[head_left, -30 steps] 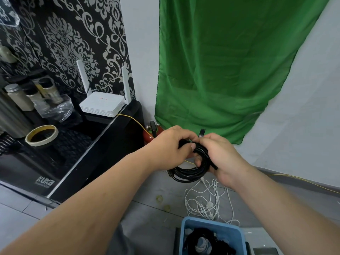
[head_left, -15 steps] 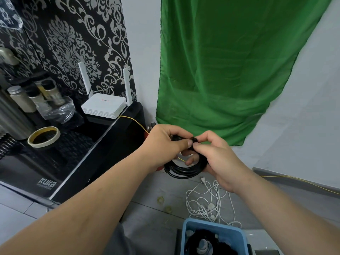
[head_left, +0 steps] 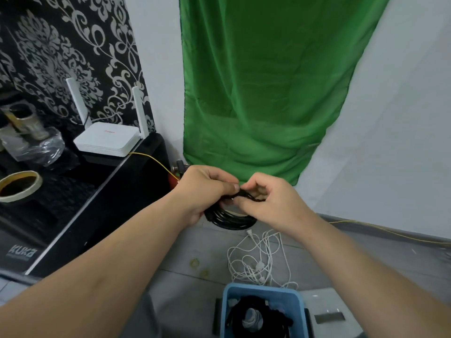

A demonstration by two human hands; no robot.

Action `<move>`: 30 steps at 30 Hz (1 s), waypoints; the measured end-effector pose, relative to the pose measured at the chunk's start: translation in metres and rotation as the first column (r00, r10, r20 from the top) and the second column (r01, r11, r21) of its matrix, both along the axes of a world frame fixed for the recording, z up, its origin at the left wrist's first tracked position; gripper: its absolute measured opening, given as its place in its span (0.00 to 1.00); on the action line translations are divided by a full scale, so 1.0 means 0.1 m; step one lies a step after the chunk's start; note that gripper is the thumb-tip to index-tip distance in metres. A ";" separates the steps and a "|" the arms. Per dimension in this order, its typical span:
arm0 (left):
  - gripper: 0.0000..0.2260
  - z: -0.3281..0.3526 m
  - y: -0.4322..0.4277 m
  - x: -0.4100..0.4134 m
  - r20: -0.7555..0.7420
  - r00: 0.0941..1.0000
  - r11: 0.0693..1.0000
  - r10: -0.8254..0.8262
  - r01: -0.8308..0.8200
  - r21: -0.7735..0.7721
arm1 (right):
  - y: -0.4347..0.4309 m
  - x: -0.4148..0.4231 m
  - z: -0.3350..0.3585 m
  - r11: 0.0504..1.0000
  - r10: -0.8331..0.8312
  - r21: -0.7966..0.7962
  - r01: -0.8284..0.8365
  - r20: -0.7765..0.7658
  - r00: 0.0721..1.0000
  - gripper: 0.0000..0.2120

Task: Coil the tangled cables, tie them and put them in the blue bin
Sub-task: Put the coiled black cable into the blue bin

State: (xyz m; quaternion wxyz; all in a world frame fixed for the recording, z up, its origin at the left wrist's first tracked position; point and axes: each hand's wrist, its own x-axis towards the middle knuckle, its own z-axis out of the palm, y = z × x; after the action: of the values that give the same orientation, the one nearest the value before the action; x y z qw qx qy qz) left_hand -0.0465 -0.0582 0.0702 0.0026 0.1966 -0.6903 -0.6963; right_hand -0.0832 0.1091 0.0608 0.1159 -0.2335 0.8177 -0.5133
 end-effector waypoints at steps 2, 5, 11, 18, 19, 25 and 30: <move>0.04 0.00 0.10 -0.04 0.030 1.000 1.000 -0.003 0.002 0.019 | 0.10 -0.03 0.00 0.998 -0.051 -0.022 0.052 0.044 0.998 0.07; 0.03 -0.03 0.26 -0.11 0.030 0.999 0.998 -0.044 0.042 0.056 | 0.28 -0.06 -0.02 0.982 -0.142 -0.096 0.160 0.175 0.974 0.06; 0.03 -0.08 0.62 -0.20 -0.003 0.989 0.989 -0.145 0.145 0.012 | 0.67 -0.04 0.03 0.962 -0.167 -0.148 0.232 0.353 0.920 0.09; 0.03 -0.17 0.98 -0.20 -0.021 0.966 0.965 -0.257 0.255 -0.063 | 1.08 0.04 0.00 0.976 -0.215 0.041 0.212 0.246 0.945 0.19; 0.03 -0.19 1.04 -0.16 -0.024 0.961 0.960 -0.275 0.273 -0.071 | 1.13 0.08 -0.01 0.973 -0.229 0.073 0.218 0.229 0.946 0.19; 0.03 -0.37 1.20 0.00 -0.014 0.951 0.939 -0.308 0.301 -0.166 | 1.20 0.21 -0.22 0.942 -0.247 0.261 0.210 0.117 0.962 0.11; 0.01 -0.98 1.12 0.22 0.166 0.901 0.836 -0.402 0.435 -0.334 | 1.00 0.52 -0.87 0.865 -0.196 0.472 0.171 0.005 0.981 0.11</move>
State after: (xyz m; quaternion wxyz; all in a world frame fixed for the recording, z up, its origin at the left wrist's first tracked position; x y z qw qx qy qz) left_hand -0.0243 0.0535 -0.0276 -0.1442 0.0678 -0.8323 -0.5309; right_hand -0.0316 0.2093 -0.0266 0.1411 -0.1062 0.9325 -0.3150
